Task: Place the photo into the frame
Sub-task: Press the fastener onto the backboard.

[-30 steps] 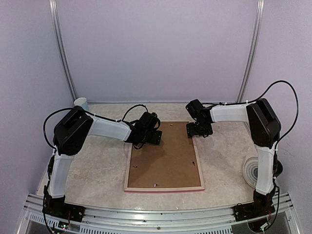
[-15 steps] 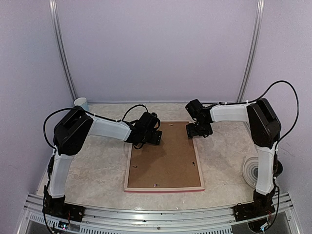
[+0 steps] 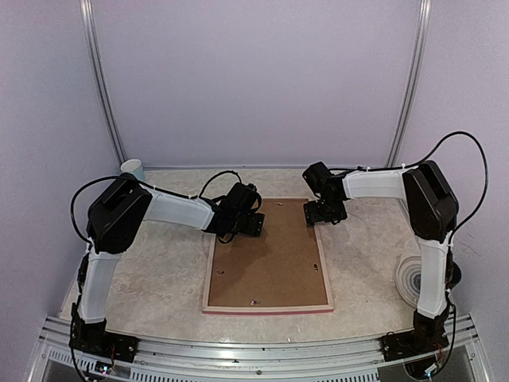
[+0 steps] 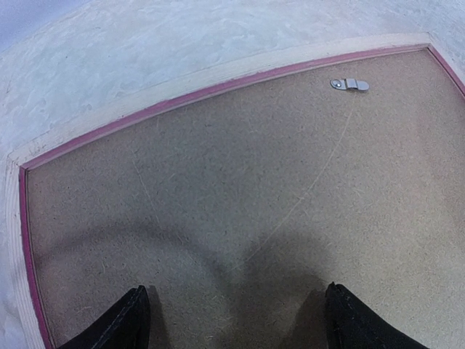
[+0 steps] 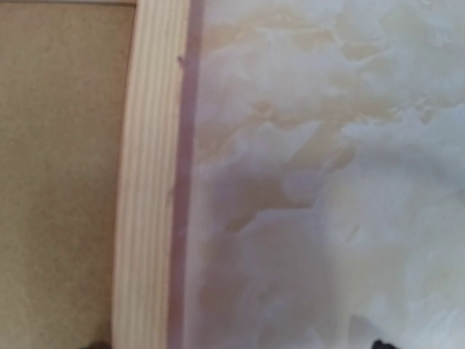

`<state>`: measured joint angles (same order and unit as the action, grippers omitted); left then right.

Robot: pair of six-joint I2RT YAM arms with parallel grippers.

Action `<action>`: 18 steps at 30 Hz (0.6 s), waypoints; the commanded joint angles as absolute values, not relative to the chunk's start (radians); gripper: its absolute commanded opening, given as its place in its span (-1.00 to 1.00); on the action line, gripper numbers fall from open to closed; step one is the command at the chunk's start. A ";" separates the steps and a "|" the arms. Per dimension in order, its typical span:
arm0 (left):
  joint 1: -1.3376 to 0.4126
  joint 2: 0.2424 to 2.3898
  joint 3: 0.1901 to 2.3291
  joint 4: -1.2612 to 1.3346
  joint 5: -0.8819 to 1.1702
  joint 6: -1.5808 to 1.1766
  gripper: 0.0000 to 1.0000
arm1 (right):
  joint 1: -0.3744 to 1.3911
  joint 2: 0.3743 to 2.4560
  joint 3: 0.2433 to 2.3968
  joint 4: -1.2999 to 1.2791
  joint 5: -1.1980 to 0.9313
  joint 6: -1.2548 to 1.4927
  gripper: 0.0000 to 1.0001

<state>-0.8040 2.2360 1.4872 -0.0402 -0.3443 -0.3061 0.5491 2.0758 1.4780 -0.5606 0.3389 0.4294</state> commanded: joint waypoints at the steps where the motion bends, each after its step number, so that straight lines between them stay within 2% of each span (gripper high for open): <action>1: -0.805 2.299 1.454 -0.123 -0.292 -0.308 0.62 | 0.566 2.071 1.463 -0.695 0.307 0.403 0.62; 18: -0.796 2.307 1.453 -0.126 -0.296 -0.329 0.61 | 0.566 2.067 1.469 -0.725 0.321 0.403 0.63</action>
